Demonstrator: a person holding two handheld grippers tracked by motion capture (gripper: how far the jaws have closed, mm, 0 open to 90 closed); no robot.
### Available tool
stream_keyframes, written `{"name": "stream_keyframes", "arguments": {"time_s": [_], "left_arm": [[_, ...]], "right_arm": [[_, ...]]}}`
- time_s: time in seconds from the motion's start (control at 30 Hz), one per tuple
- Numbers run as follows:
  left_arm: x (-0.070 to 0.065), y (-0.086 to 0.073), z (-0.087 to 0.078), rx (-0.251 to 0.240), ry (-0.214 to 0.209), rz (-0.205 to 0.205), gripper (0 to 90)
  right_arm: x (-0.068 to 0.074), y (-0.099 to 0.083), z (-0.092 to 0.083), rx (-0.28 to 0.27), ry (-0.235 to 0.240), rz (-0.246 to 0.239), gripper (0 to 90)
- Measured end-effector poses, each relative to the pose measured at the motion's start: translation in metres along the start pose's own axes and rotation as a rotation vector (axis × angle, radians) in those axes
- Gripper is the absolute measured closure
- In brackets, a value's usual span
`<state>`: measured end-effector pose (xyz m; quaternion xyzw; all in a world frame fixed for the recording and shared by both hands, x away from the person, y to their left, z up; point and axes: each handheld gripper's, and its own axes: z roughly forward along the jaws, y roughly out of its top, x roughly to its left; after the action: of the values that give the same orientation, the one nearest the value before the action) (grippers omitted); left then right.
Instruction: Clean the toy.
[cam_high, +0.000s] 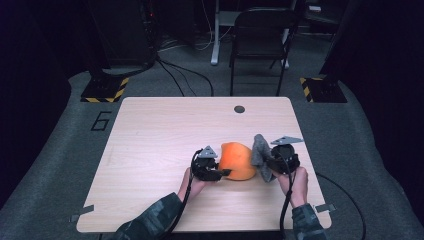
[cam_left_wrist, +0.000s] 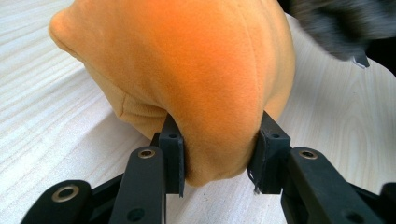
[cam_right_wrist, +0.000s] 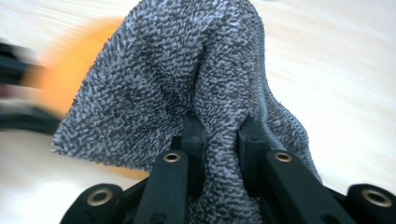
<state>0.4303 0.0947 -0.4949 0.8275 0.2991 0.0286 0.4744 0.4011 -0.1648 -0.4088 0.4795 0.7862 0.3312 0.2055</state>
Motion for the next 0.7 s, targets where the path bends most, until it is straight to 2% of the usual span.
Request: {"name": "stream_keyframes", "arguments": {"time_s": [0.07, 0.13, 0.23, 0.3, 0.4, 0.47, 0.53, 0.6, 0.63, 0.7], "left_arm": [[-0.001, 0.0, 0.0, -0.003, 0.005, -0.005, 62.4], [-0.001, 0.0, 0.0, 0.002, 0.008, 0.008, 62.3], [-0.002, 0.0, 0.0, -0.006, 0.008, 0.004, 62.2], [-0.002, 0.001, 0.0, 0.004, 0.015, 0.016, 62.3], [-0.001, 0.0, 0.001, 0.003, 0.007, 0.01, 62.6], [-0.002, 0.0, 0.001, 0.002, 0.011, 0.014, 62.7], [-0.002, 0.0, 0.001, 0.003, 0.01, 0.014, 62.8], [-0.001, 0.0, 0.001, 0.0, 0.004, 0.016, 62.8], [-0.001, 0.0, 0.001, 0.003, 0.004, 0.02, 62.8], [-0.001, 0.0, 0.001, 0.005, 0.005, 0.02, 62.8]], "right_arm": [[0.024, 0.007, -0.001, -0.016, 0.033, -0.064, 77.0], [0.045, 0.01, 0.005, -0.011, 0.052, -0.104, 76.9], [0.064, 0.01, 0.017, -0.003, 0.079, -0.136, 76.8], [0.072, 0.009, 0.025, 0.002, 0.068, -0.162, 76.8], [0.071, 0.006, 0.034, 0.005, 0.041, -0.175, 77.0], [0.066, 0.005, 0.033, 0.012, 0.045, -0.167, 77.0], [0.061, 0.004, 0.031, 0.024, 0.027, -0.182, 77.1], [0.054, 0.001, 0.029, 0.037, 0.02, -0.152, 77.0], [0.049, 0.0, 0.03, 0.035, 0.019, -0.16, 77.1], [0.042, -0.003, 0.029, 0.051, 0.013, -0.126, 77.0]]}}
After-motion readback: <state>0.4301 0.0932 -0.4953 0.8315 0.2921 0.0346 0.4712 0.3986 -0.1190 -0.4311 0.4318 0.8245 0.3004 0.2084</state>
